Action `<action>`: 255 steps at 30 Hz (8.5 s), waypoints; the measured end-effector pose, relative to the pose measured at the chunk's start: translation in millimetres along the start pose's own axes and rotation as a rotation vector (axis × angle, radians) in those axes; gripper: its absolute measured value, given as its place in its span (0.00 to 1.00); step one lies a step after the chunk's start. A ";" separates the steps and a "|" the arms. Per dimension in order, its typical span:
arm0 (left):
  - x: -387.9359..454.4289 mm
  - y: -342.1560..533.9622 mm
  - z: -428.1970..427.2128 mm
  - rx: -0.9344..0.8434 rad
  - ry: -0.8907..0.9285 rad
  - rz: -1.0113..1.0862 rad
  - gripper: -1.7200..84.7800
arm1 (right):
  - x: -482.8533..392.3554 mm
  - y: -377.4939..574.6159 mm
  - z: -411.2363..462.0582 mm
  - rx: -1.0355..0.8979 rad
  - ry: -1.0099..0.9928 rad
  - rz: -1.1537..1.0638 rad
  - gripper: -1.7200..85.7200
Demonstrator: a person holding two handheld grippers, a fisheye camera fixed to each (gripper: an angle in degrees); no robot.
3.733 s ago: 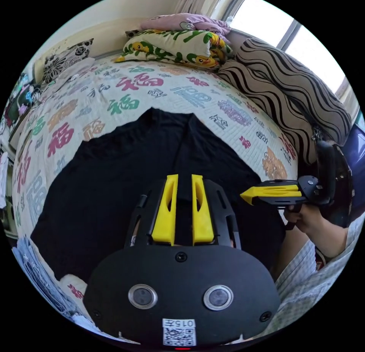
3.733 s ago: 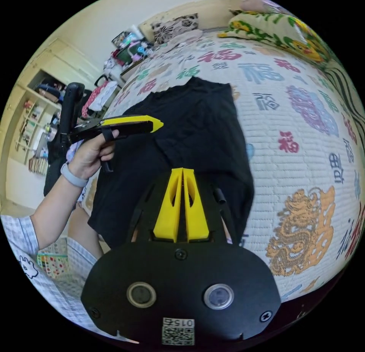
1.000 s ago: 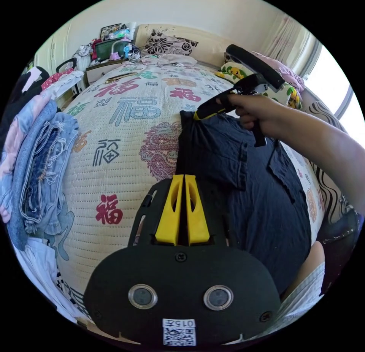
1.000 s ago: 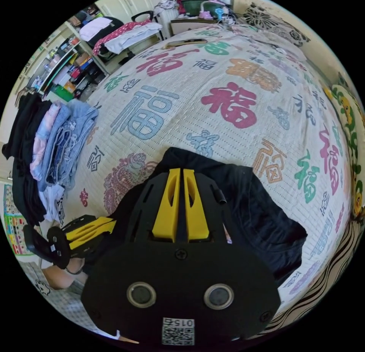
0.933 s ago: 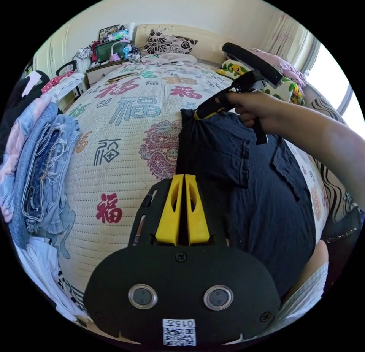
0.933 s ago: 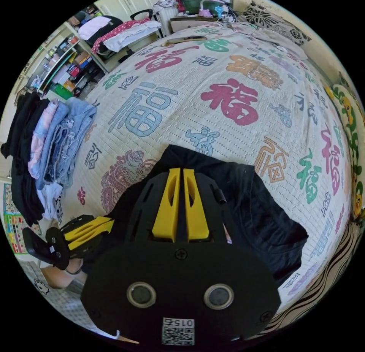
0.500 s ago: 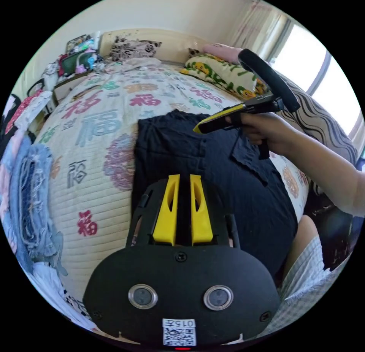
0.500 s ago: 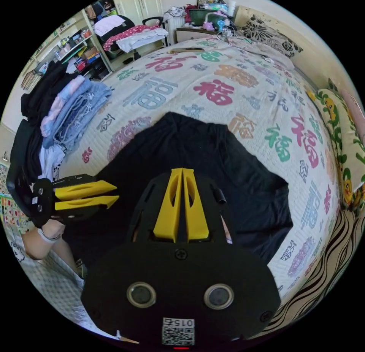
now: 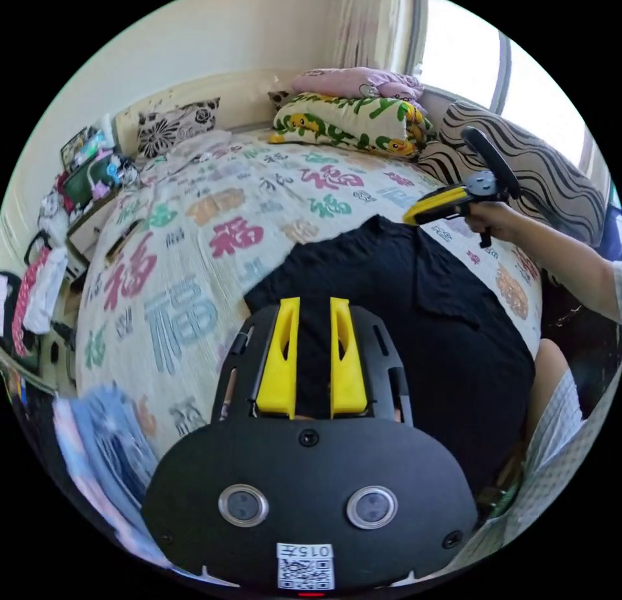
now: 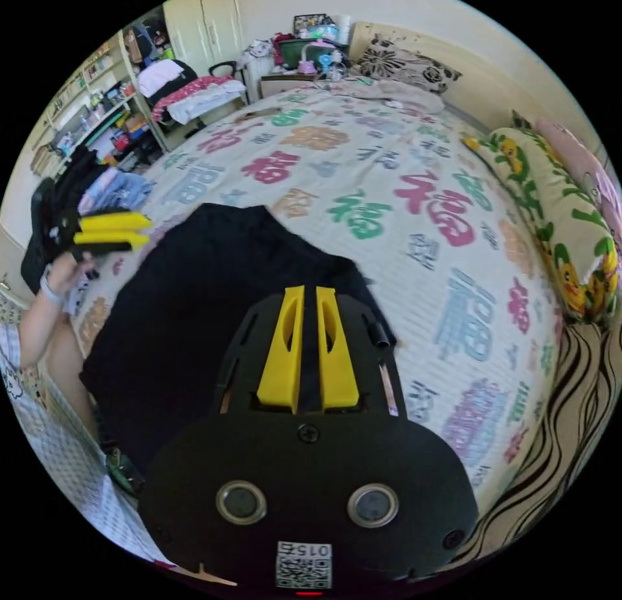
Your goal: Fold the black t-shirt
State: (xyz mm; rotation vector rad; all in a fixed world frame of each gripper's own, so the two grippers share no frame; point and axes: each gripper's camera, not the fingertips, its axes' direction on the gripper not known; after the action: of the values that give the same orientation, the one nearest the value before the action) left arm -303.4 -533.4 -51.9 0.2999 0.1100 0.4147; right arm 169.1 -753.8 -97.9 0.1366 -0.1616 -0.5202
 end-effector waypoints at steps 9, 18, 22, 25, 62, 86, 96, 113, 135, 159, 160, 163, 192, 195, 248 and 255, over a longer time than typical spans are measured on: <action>-10.3 -104.3 104.6 -0.297 0.068 0.139 0.15 | 56.5 14.8 31.4 -0.154 -0.056 0.001 0.11; 16.5 -112.0 101.7 -0.336 0.089 0.270 0.04 | 50.3 51.2 15.4 -0.217 -0.081 -0.119 0.01; 14.2 -131.0 72.6 -0.279 0.063 0.220 0.02 | 70.6 59.9 -16.8 -0.163 0.007 -0.005 0.01; 14.3 -148.8 43.9 -0.202 -0.017 0.200 0.02 | 77.3 60.9 -45.1 -0.099 0.111 0.039 0.01; 206.6 242.6 -116.1 -0.135 0.036 0.176 0.04 | -55.9 504.9 -67.7 -0.107 -0.097 0.046 0.01; 84.2 268.7 -115.6 -0.109 0.174 -0.142 0.09 | 20.2 495.1 -31.7 -0.038 -0.314 0.316 0.03; -103.9 264.5 -72.4 -0.024 0.229 -0.646 0.12 | 145.3 434.9 9.9 0.044 -0.349 0.748 0.10; -112.3 301.1 -62.7 -0.103 0.079 -0.486 0.02 | 124.2 367.3 35.1 -0.027 -0.245 0.717 0.03; 3.8 454.8 -127.3 -0.041 0.201 -0.755 0.18 | -202.1 49.1 58.9 -0.131 -0.280 -0.287 0.11; 125.3 463.4 -165.6 0.159 0.177 -0.674 0.01 | -231.1 -32.3 61.9 -0.161 -0.296 -0.288 0.01; 137.7 457.6 -173.9 0.185 0.169 -0.648 0.01 | -216.8 -24.4 49.6 -0.126 -0.331 -0.264 0.01; 178.3 435.7 -194.9 0.245 0.142 -0.555 0.01 | -172.7 5.7 14.7 -0.033 -0.414 -0.203 0.01; 562.4 213.4 -70.8 0.103 0.284 0.211 0.11 | 154.8 374.2 -0.5 0.039 -0.279 0.404 0.10; 541.5 215.6 -84.7 0.077 0.194 0.205 0.12 | 134.1 402.9 -8.1 0.003 -0.356 0.373 0.11; 248.0 168.6 55.6 -0.229 0.371 -0.224 0.15 | 109.6 564.2 -4.7 -0.108 -0.333 0.395 0.09; 245.9 206.1 77.6 -0.295 0.406 -0.315 0.08 | 106.2 585.7 25.2 -0.152 -0.374 0.455 0.02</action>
State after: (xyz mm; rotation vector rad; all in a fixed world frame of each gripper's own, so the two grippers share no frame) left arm -145.1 -272.8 74.6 -0.0973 0.4820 0.1697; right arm 537.9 -306.3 39.2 -0.1475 -0.5041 -0.0968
